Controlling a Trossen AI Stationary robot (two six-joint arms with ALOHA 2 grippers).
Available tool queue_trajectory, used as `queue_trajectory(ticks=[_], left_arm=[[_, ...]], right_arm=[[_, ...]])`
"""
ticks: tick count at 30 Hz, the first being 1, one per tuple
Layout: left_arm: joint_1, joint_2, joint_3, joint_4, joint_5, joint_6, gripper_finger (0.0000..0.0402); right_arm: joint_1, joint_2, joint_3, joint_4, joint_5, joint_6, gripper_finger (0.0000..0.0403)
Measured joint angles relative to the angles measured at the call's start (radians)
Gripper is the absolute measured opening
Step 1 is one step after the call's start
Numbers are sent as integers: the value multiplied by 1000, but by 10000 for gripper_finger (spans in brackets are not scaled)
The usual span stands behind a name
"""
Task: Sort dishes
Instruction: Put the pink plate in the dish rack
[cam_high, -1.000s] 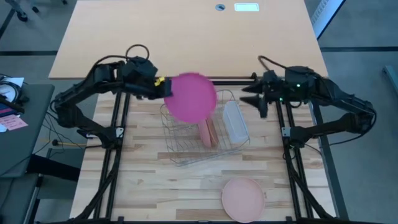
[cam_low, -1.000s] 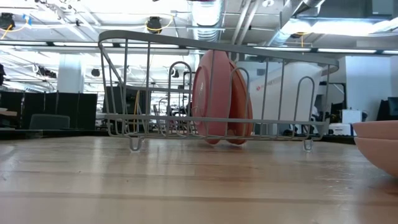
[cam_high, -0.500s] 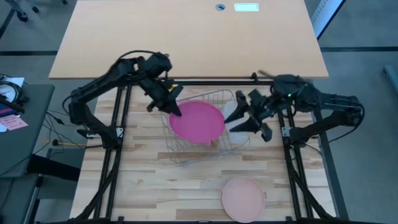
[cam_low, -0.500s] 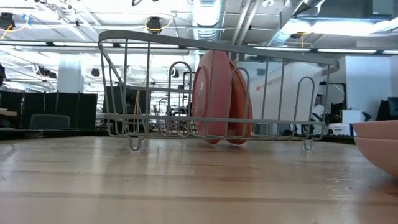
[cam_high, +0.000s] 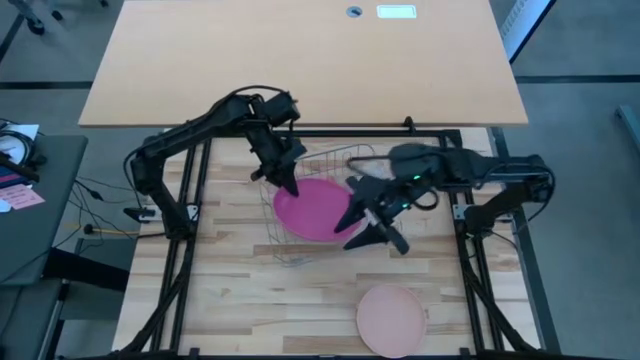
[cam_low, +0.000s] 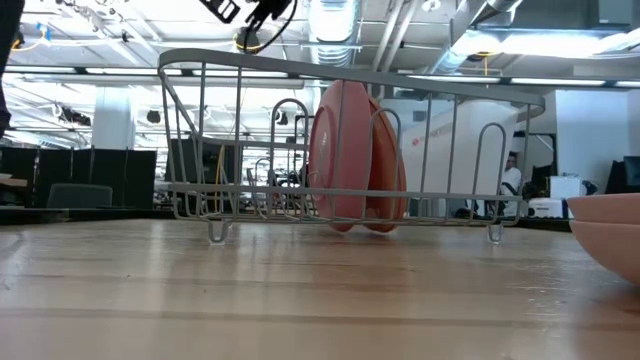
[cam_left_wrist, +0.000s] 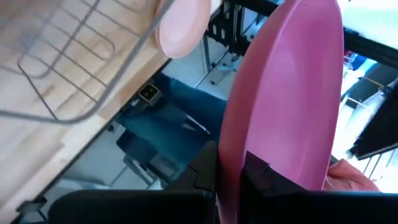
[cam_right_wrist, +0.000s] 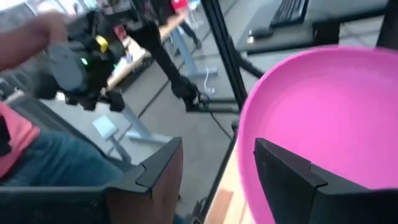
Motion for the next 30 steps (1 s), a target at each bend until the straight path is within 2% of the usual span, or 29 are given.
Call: queue_trajectory(ticks=[4,12,20,30], left_arm=[[15,-1,0,0,1,46,15],[26,-2,0,-4,17,103,15],[39,-1,0,-6,41,172,15],[71,-1,-1,-35,61,247,15]], right_arm=[[9,71,66,-19,9,-24,208],[8,174,207,-100,112,-54,174],[-14,228,271,-163,75,-54,157],[-16,239,271,-161,89,-35,57]])
